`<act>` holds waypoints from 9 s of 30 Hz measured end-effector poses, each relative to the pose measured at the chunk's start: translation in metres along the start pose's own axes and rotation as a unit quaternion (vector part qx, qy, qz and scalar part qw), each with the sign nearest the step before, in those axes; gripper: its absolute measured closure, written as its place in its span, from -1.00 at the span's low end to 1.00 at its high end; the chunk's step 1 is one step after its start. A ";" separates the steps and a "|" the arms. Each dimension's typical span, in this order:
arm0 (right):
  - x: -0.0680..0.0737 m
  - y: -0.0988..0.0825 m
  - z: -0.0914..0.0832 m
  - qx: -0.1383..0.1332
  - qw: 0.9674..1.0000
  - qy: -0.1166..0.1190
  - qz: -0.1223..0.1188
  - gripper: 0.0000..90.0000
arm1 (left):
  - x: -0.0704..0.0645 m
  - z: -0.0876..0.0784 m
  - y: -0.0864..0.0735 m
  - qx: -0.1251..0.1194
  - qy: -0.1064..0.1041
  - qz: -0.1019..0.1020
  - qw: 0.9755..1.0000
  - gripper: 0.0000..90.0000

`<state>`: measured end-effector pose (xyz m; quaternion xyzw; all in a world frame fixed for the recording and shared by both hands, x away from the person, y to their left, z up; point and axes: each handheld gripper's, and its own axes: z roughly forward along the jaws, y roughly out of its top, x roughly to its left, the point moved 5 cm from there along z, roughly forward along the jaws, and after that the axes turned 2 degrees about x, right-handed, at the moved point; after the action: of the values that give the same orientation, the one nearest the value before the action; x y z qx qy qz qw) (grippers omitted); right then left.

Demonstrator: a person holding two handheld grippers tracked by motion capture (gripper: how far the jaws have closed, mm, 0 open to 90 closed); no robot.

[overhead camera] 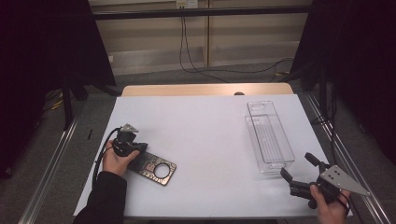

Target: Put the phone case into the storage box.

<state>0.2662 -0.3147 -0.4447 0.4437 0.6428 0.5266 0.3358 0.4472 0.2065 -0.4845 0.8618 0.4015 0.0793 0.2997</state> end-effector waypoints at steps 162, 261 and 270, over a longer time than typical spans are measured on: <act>0.002 0.000 0.001 0.000 1.000 0.006 -0.002 -1.00 | -0.087 -0.053 -0.049 -0.020 -0.093 0.152 0.984 -0.90; 0.002 0.000 0.001 0.002 1.000 0.007 -0.003 -1.00 | -0.086 -0.039 -0.042 -0.055 -0.114 0.164 0.978 -0.73; 0.002 0.000 0.001 0.003 1.000 0.008 -0.004 -1.00 | -0.083 -0.048 -0.029 -0.127 -0.088 0.135 0.979 -0.73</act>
<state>0.2666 -0.3125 -0.4453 0.4382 0.6483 0.5269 0.3318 0.3554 0.1815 -0.4538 0.8668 0.2402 0.0931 0.4270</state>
